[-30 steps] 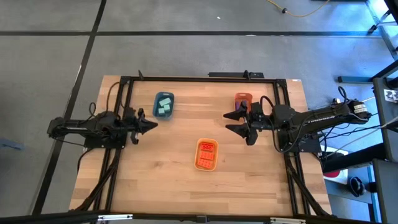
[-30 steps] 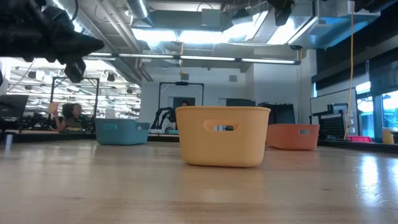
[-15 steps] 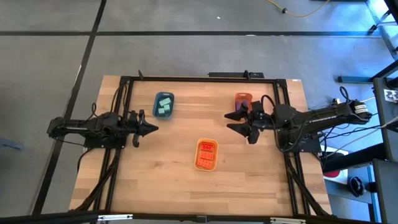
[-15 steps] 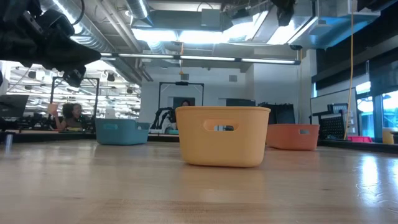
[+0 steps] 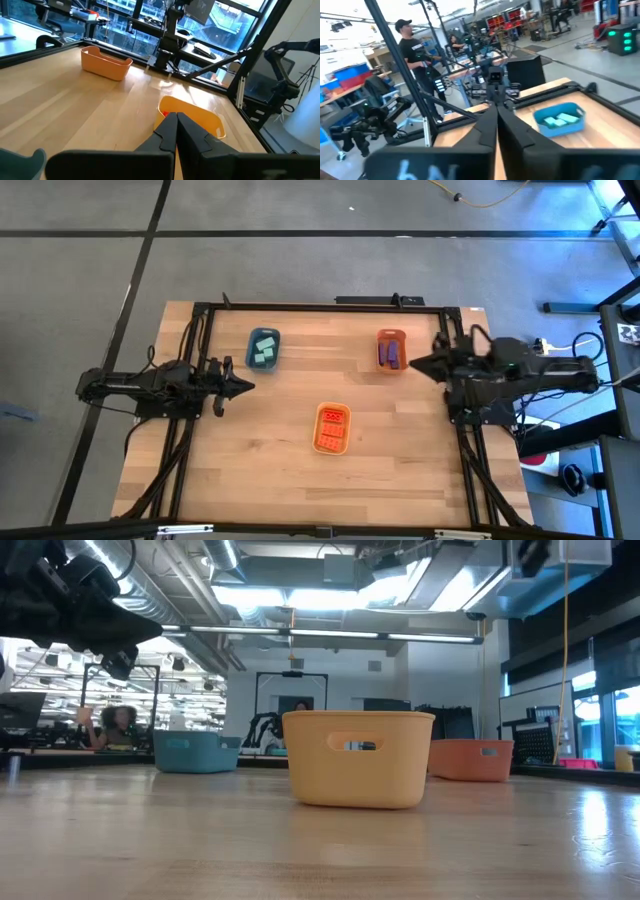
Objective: Sort & place blocks by color
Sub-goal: Return to Home Position
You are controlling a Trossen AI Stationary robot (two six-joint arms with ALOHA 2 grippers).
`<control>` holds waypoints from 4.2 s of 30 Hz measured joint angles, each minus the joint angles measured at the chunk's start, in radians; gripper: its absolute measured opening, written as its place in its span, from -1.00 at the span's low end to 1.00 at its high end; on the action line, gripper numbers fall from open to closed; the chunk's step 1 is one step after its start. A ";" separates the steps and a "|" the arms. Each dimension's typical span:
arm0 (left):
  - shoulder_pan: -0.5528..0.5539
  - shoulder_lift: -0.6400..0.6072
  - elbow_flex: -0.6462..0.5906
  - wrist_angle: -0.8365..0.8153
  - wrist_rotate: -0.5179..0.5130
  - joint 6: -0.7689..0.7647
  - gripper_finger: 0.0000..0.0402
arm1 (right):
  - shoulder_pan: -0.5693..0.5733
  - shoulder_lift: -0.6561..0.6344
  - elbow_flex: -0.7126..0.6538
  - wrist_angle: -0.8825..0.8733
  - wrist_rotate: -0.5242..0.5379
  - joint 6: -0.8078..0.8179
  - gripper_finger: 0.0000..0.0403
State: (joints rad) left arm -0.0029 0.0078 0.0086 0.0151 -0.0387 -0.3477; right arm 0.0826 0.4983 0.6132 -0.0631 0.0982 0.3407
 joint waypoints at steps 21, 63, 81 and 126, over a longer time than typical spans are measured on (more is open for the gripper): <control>0.000 0.000 0.000 0.000 0.000 0.000 -1.00 | 0.000 -0.497 -0.558 0.296 0.070 0.126 -0.99; 0.000 0.000 0.000 0.000 -0.001 0.000 -1.00 | -0.015 -0.473 -0.602 0.089 -0.048 -0.271 -0.91; 0.000 0.000 0.000 0.000 -0.001 0.000 -1.00 | -0.015 -0.472 -0.602 0.088 -0.048 -0.271 -0.90; 0.000 0.000 0.000 0.000 -0.001 0.000 -1.00 | -0.015 -0.472 -0.602 0.088 -0.048 -0.271 -0.90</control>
State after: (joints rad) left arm -0.0030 0.0082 0.0086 0.0151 -0.0395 -0.3477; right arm 0.0677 0.0261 0.0109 0.0250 0.0505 0.0700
